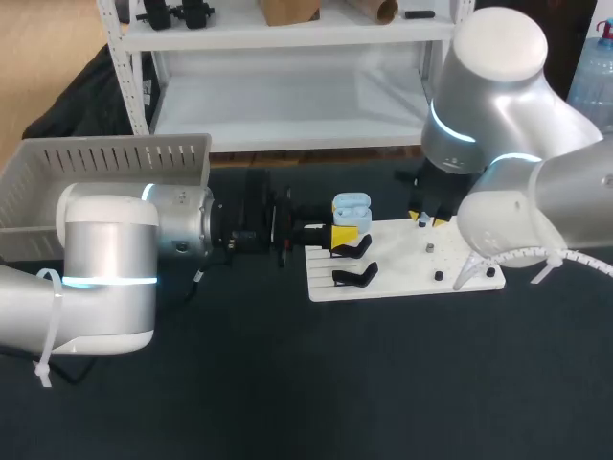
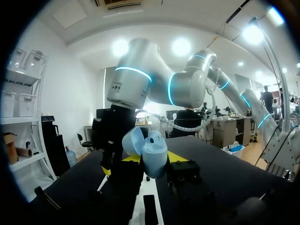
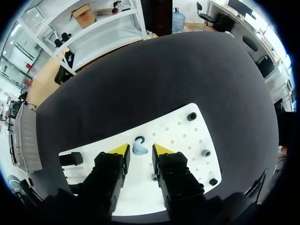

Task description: Pick up each earbud case from the left stands, insert the matching earbuds, close the lid, and place the case in the box.

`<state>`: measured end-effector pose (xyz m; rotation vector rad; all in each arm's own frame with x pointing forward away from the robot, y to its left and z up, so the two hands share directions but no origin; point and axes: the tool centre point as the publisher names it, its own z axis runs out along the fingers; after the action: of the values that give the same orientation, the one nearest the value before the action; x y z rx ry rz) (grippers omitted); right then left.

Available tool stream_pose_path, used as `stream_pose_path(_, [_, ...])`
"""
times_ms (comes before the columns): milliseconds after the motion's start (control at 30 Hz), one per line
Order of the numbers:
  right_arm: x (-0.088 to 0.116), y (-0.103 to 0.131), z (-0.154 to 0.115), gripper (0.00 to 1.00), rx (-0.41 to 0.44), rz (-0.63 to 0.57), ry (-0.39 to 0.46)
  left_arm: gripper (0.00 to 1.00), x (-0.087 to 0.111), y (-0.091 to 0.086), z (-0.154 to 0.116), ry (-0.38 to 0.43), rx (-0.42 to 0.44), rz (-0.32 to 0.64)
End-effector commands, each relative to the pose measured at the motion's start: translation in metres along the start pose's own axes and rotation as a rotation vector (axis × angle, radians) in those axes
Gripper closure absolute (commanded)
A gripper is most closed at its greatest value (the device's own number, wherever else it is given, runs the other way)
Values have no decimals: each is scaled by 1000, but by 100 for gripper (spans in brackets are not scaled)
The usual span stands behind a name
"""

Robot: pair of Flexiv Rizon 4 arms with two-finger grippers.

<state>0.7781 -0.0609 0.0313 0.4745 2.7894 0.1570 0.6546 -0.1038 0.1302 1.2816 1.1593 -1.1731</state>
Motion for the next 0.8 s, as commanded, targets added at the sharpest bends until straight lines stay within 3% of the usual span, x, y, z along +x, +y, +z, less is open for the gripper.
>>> stream_pose_path(33, [-1,1,1,70,6,1,2,100,0,-2,1,0,-7,1])
stream_pose_path(200, [-1,2,3,74,12,-4,5,100,0,-2,1,0,-7,1])
stream_pose_path(233, [-1,2,3,78,13,-4,6,100,0,-2,1,0,-7,1])
stream_pose_path(267, [-1,2,3,92,13,-4,6,100,0,-2,1,0,-7,1])
stream_pose_path(300, [-1,2,3,98,14,-4,7,100,0,-2,1,0,-7,1])
stream_pose_path(333, [-1,2,2,100,15,-4,8,100,0,-2,1,0,-7,1])
stream_pose_path(800, [1,-6,-19,100,12,-5,-18,100,0,-2,1,0,-7,1])
